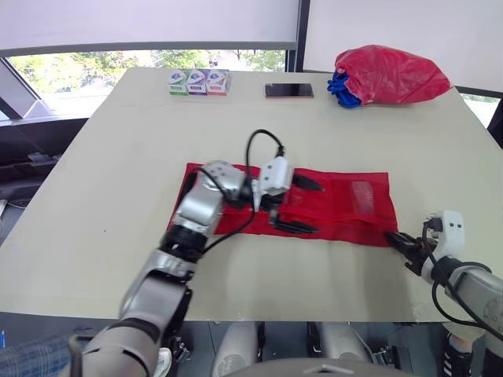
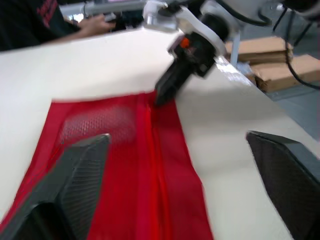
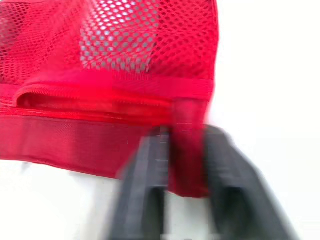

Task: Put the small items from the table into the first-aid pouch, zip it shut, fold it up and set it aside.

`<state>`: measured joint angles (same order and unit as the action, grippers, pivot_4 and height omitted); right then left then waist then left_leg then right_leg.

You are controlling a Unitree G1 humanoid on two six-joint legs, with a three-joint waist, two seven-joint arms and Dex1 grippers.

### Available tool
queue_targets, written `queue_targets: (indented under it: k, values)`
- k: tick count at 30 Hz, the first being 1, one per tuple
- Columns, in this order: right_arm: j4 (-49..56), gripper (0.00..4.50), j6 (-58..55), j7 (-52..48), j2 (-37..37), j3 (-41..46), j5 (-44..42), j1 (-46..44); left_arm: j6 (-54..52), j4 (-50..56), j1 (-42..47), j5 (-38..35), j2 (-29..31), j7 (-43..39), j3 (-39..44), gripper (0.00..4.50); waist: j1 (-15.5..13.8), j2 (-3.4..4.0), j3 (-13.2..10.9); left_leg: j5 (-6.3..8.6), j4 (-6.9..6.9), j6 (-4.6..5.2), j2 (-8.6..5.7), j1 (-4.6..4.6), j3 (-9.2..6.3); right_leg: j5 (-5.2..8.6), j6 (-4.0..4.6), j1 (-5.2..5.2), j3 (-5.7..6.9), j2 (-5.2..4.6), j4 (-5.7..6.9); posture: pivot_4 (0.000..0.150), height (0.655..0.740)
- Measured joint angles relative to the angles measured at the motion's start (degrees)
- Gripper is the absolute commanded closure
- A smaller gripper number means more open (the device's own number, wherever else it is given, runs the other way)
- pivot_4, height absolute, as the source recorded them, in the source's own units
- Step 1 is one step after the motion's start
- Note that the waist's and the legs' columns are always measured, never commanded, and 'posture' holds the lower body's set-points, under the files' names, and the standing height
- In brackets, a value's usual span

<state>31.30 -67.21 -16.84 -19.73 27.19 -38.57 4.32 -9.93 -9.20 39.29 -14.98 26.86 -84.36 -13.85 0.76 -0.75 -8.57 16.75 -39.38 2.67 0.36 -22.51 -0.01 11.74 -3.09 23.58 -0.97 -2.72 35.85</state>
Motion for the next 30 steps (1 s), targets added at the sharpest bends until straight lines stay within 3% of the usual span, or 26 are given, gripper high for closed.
queue_targets:
  k: [1,7,14,20,23,24,25,30]
  values:
    - [-0.9,4.44,0.3,-0.2,-0.5,0.0,-0.2,-0.2,-1.1,2.9,-2.0,-1.2,4.1,-1.3,1.2,0.00,0.0,0.00,0.0,0.00,0.00,0.00,0.00,0.01,0.04,0.02,0.02,0.00,-0.03,-0.02,-0.01,0.150,0.7400]
    - [-5.5,4.44,2.8,-1.4,-2.6,1.1,-1.1,-1.1,-4.6,11.2,-8.4,-5.7,15.0,-3.4,5.2,0.00,-0.4,-0.04,0.0,0.00,-0.02,0.00,-0.01,0.01,0.10,0.13,0.18,-0.01,-0.07,-0.07,-0.04,0.150,0.7400]
    - [-16.2,4.44,9.6,-1.6,-12.1,5.3,3.6,-1.8,-7.7,16.4,-13.6,-9.5,20.5,-2.6,9.7,0.00,-1.3,-0.01,0.0,0.00,-0.01,0.01,-0.10,-0.02,0.19,0.18,0.11,0.00,-0.20,-0.10,-0.09,0.150,0.7400]
    - [-25.9,4.44,18.3,-3.6,-19.7,5.0,10.5,-0.1,-9.0,19.7,-16.5,-11.3,21.3,-0.2,11.9,0.00,-1.6,-0.01,0.0,0.00,0.00,0.00,-0.09,0.00,0.25,0.20,0.10,-0.02,-0.25,-0.08,-0.08,0.150,0.7400]
    - [-30.3,3.66,22.4,-4.3,-22.1,4.7,13.8,0.1,-9.9,21.1,-17.9,-12.1,21.3,1.1,12.2,0.00,-1.5,-0.02,0.0,0.00,0.00,0.01,-0.09,0.02,0.32,0.20,0.10,-0.01,-0.31,-0.07,-0.08,0.150,0.7400]
    - [-31.5,2.99,24.9,-6.3,-22.8,4.6,14.8,0.4,-10.2,22.1,-18.4,-12.3,21.4,2.0,12.5,0.00,-1.5,-0.01,0.0,0.00,0.01,0.01,-0.07,0.05,0.35,0.19,0.10,-0.01,-0.33,-0.05,-0.08,0.150,0.7400]
    - [-31.7,2.78,25.8,-7.2,-22.9,4.6,15.0,0.5,-10.5,22.2,-18.6,-12.3,21.4,2.3,12.7,0.00,-1.4,-0.01,0.0,0.00,0.02,0.01,-0.06,0.08,0.38,0.19,0.10,-0.01,-0.36,-0.03,-0.08,0.150,0.7400]
    - [-29.8,0.29,37.1,-17.1,-23.5,5.3,15.2,5.5,-14.0,22.2,-19.2,-12.7,21.3,7.1,13.7,0.00,-1.3,0.00,-0.1,0.01,0.08,0.01,0.03,0.15,0.42,0.27,-0.12,-0.01,-0.41,0.04,-0.06,0.150,0.7400]
